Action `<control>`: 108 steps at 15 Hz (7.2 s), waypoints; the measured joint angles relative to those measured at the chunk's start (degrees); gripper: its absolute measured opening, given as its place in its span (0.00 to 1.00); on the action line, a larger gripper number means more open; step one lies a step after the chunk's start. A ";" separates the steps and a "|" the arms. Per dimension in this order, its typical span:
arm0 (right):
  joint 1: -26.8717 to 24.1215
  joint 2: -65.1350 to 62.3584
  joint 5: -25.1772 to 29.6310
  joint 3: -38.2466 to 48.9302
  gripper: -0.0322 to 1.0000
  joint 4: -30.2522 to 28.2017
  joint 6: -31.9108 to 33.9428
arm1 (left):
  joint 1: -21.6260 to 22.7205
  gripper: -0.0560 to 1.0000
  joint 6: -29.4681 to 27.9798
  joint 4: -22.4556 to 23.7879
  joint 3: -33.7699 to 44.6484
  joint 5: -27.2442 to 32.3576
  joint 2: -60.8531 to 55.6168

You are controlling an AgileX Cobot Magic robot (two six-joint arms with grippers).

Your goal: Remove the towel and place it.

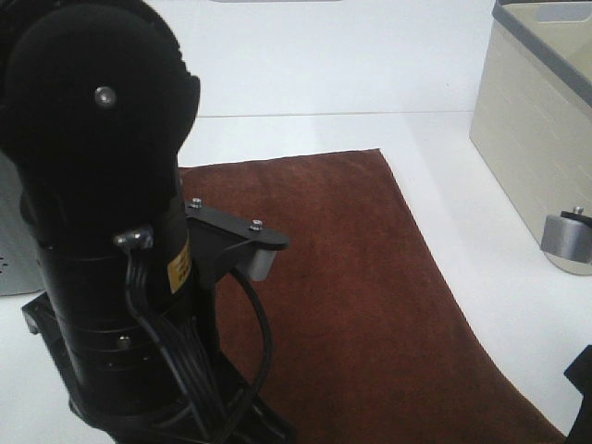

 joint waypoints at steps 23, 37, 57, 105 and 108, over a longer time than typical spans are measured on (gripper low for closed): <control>0.00 21.83 -11.92 -36.27 0.67 -4.53 -0.11 | 20.97 0.79 6.42 12.61 -13.69 -17.82 0.06; 1.20 62.80 -12.38 -82.62 0.60 -16.67 0.86 | 31.40 0.77 8.77 12.89 -42.57 -21.54 29.85; 1.20 81.25 -28.02 -89.44 0.20 -23.43 7.45 | 31.40 0.77 10.43 15.47 -48.01 -19.42 37.01; 1.26 76.55 -30.08 -92.70 0.03 -37.30 11.00 | 37.70 0.06 11.92 21.43 -63.71 -36.78 52.83; 1.26 76.32 -35.01 -92.70 0.03 -37.53 11.00 | 39.19 0.06 11.69 21.72 -63.71 -42.46 52.83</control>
